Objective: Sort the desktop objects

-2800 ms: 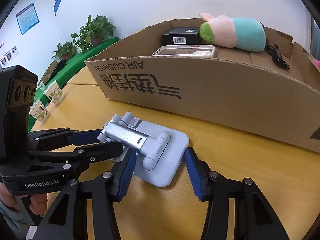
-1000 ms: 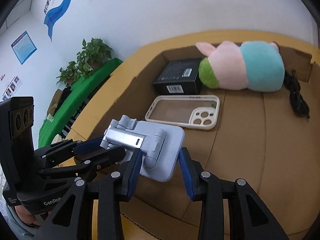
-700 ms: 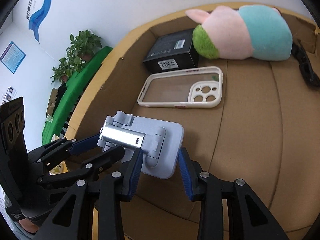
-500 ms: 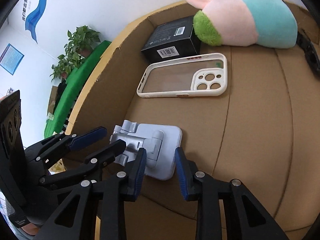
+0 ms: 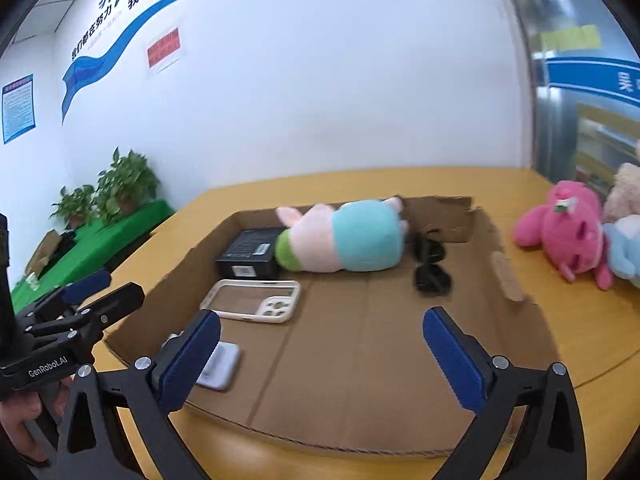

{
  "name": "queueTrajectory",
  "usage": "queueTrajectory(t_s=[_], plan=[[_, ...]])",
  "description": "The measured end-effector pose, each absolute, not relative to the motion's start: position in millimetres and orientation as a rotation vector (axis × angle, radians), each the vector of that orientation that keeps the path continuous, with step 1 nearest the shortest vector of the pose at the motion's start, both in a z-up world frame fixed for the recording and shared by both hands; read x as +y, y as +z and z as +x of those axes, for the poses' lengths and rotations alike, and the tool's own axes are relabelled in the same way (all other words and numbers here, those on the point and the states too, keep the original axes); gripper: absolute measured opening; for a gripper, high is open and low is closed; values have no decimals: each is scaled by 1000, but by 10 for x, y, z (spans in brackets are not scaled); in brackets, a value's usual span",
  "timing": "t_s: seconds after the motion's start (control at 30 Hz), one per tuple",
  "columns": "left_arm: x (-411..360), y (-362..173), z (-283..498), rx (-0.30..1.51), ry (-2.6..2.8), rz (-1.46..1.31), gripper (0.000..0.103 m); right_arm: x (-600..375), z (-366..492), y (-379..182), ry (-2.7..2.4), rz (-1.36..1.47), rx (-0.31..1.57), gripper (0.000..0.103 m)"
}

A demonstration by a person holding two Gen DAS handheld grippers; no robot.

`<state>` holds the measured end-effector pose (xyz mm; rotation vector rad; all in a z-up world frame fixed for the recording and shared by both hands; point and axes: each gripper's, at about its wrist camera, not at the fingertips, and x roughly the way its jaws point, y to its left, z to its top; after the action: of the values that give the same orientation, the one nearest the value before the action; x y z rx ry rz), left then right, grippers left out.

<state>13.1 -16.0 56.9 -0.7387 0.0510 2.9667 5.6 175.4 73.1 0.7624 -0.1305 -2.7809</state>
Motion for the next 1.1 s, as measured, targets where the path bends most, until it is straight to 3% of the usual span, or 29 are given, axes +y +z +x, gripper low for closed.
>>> queueTrajectory(t_s=[0.17,0.3,1.1], plan=[[-17,161,68,-67,2932,-831,84,1921,162,356,-2894,745,-16,103],[78,-4,127,36,3018,-772,84,2003,201,150,-2928,737,21,103],[62,2,126,28,3043,-710,89,1991,102,72,-2943,709,15,103]])
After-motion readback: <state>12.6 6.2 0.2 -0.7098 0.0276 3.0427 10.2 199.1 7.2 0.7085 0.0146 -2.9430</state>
